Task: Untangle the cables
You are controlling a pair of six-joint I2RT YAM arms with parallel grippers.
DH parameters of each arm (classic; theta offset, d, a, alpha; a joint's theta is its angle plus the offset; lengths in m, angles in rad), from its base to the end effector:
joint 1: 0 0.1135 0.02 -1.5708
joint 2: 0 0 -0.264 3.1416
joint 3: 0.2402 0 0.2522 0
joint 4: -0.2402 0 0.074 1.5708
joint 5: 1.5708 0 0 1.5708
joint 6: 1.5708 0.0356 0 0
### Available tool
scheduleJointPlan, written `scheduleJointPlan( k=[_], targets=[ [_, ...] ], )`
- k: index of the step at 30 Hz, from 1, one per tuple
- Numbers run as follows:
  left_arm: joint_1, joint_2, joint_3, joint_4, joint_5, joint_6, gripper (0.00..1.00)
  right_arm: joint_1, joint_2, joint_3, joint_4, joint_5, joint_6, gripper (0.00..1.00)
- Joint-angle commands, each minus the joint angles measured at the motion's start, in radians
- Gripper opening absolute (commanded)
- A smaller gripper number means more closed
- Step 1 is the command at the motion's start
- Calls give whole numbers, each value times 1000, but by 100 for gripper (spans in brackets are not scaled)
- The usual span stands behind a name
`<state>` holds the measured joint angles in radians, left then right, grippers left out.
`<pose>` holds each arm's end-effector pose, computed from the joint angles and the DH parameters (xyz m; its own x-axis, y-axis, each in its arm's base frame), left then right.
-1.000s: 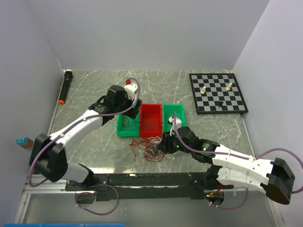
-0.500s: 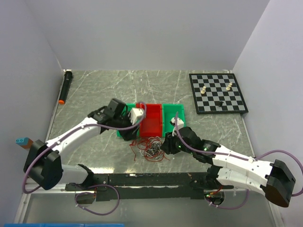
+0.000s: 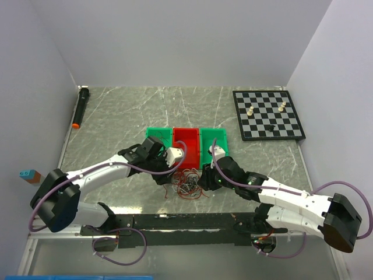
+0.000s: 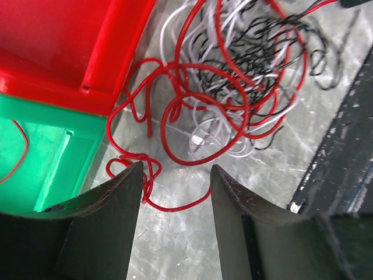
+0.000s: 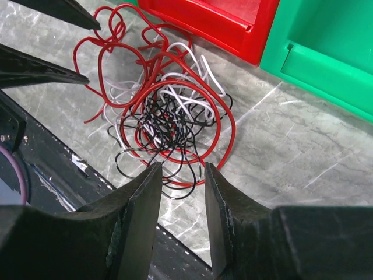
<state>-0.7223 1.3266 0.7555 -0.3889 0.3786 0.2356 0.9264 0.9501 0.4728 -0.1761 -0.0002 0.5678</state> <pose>0.1834 -0.1792 0.2000 -0.4171 0.6566 -0.6284 0.8955 0.4152 -0.1605 0.1193 0.1588 0.2024 -0.7379 -0.0867 -0.6694 -0.4777 0.7677 0.4271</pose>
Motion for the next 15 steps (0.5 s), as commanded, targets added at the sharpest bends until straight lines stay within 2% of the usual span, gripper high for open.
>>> scheduleJointPlan(
  k=[1, 5, 8, 15],
  targets=[
    [-8, 10, -19, 35, -41, -4, 54, -1, 15, 32, 44, 6, 3, 42],
    [-6, -15, 7, -28, -79, 33, 58, -3, 30, 26, 56, 8, 4, 42],
    [-6, -41, -22, -1, -69, 44, 60, -3, 38, 15, 67, 8, 9, 42],
    [-12, 54, -27, 61, -99, 27, 53, -3, 35, 13, 63, -21, 14, 42]
  ],
)
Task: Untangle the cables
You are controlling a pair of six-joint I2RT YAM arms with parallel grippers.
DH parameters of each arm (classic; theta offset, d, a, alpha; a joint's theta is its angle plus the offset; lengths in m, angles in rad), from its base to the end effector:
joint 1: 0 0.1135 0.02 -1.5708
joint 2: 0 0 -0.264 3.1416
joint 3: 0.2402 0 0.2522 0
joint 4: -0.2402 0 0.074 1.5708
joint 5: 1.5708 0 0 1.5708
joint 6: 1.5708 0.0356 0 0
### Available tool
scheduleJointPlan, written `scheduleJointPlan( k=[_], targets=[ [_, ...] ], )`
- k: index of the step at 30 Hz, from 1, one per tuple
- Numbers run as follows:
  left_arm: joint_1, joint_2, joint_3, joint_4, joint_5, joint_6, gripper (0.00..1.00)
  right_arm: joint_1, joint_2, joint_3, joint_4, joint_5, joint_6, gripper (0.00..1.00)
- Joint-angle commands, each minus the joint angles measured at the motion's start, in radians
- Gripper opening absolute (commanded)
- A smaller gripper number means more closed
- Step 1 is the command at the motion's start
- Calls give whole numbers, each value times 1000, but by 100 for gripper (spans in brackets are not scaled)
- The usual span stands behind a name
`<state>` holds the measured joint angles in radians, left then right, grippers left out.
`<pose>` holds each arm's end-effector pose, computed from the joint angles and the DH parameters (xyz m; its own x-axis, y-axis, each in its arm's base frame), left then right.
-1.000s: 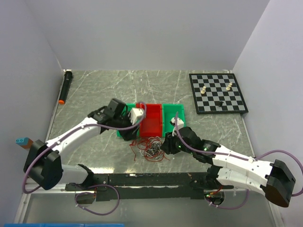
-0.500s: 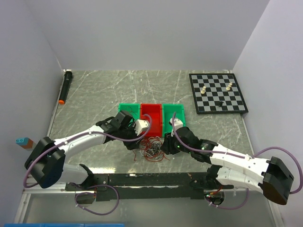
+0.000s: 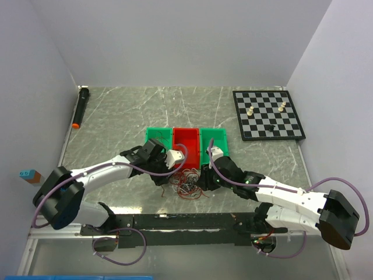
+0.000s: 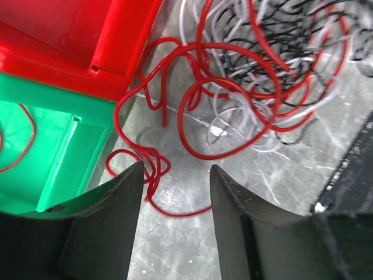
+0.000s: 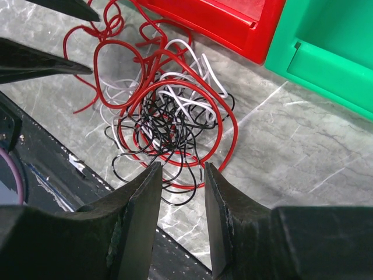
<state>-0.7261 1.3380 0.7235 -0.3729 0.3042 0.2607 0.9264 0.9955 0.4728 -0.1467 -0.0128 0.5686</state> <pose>0.1823 -0.1762 0.1881 -0.4079 0.6911 -0.5967 0.8922 0.4406 -0.0996 0.1225 0.1638 0.1967 -0.7478 -0.0989 -0.6565 -0.4780 0.7665 0.4289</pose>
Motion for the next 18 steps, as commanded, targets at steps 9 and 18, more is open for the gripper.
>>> scheduleJointPlan(
  k=[9, 18],
  targets=[
    [-21, 64, 13, 46, -31, 11, 1, -3, -17, -8, 22, -10, 19, 41],
    [-18, -63, 48, -26, 19, 43, 1, -3, 86, 7, 62, -62, -13, 41]
  ],
)
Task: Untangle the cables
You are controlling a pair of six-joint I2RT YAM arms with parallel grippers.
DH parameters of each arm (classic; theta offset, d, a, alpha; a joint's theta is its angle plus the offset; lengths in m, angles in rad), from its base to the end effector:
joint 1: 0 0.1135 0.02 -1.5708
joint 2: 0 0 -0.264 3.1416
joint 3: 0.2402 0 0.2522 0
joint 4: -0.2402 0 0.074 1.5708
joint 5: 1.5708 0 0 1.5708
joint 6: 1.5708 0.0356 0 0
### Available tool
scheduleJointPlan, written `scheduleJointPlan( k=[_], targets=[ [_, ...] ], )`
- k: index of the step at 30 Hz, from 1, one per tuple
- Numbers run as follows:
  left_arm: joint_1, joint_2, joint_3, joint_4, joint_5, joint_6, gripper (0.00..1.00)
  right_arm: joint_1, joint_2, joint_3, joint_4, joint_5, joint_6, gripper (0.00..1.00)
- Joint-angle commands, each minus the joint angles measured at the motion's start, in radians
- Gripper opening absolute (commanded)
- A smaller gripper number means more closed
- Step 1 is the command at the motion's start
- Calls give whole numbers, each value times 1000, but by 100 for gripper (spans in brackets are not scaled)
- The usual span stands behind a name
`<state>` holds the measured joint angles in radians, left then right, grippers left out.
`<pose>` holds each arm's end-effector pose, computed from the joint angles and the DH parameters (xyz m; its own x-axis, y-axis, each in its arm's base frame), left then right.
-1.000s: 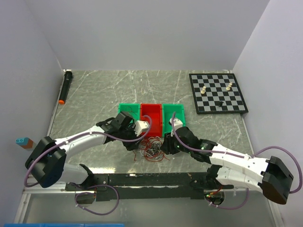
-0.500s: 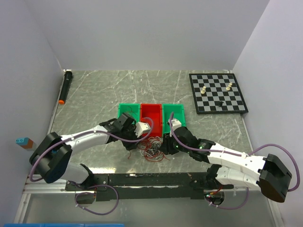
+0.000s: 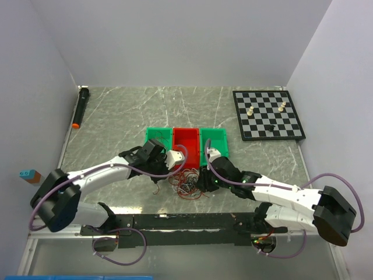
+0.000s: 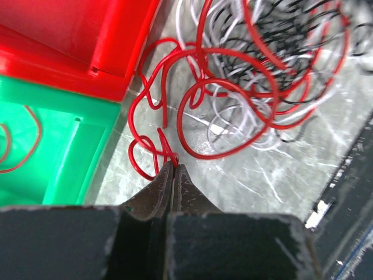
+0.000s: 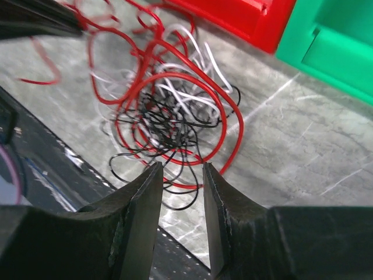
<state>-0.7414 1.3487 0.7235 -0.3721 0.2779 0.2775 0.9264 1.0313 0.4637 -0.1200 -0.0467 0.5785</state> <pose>0.1810 -0.1789 0.1854 -0.3878 0.7123 -0.5850 0.8999 0.4300 -0.0730 0.1235 0.1672 0.1894 -0.7677 -0.1125 -0.6308 -0.4783 0.7557 0.4473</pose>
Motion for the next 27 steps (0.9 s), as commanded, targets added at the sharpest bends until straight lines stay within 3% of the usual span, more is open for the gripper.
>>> scheduleJointPlan(
  k=[1, 10, 18, 23, 27],
  targets=[
    [3, -77, 75, -49, 55, 22, 1, -3, 61, 23, 34, -31, -28, 41],
    [134, -135, 367, -273, 194, 0, 1, -3, 69, -3, 43, -27, -45, 41],
    [197, -111, 729, -438, 230, -20, 1, -1, 50, -69, 53, -21, -19, 39],
    [197, -102, 908, -462, 212, -60, 1, -3, 9, -95, 26, -15, -12, 38],
    [200, -106, 1040, -417, 107, -119, 1, -3, -7, -114, 37, -27, 4, 37]
  ],
)
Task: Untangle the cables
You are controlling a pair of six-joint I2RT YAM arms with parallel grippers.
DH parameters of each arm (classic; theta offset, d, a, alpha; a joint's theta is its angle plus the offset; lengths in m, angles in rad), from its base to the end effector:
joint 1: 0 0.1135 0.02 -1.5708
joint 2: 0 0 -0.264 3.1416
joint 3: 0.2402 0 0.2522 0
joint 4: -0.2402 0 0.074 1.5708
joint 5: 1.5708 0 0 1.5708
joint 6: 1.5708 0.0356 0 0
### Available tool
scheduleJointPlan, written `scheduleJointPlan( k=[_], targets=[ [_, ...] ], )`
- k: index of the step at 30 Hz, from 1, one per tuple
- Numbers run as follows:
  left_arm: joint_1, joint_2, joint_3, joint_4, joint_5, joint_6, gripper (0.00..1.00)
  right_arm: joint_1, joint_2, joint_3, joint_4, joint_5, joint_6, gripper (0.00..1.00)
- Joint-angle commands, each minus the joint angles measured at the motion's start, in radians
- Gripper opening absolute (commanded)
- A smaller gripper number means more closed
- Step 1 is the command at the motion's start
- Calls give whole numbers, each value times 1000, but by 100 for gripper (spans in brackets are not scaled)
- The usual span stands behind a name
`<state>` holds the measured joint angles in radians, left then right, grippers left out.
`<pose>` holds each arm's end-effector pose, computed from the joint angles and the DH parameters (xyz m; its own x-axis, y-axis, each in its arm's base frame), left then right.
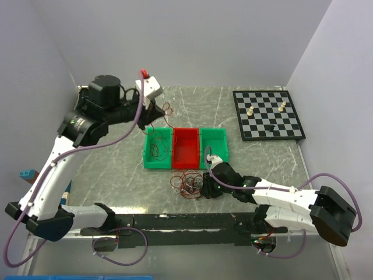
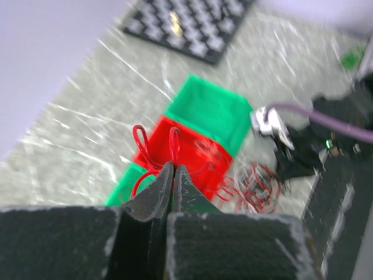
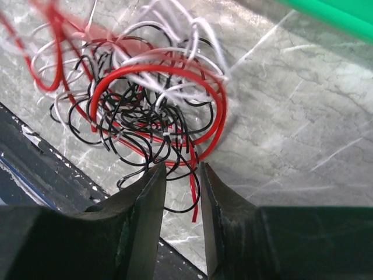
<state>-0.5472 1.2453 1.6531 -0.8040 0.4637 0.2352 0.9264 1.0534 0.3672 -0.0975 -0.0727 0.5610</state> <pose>0.1918 -0.1355 0.4750 -0.1299 0.3232 -0.9374 0.8720 0.4872 0.0471 0.1148 0.1571 0.1569 -0.7997 -0.1810 -0.5725 -0.4757 0.7727 0.4203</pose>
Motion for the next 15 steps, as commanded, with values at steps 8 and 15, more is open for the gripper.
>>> scheduleJointPlan(
  k=[8, 15],
  targets=[
    [33, 17, 269, 164, -347, -188, 1, 0, -58, -59, 28, -18, 62, 35],
    [43, 23, 442, 285, -494, -228, 1, 5, -67, -71, 27, -1, 86, 34]
  ],
)
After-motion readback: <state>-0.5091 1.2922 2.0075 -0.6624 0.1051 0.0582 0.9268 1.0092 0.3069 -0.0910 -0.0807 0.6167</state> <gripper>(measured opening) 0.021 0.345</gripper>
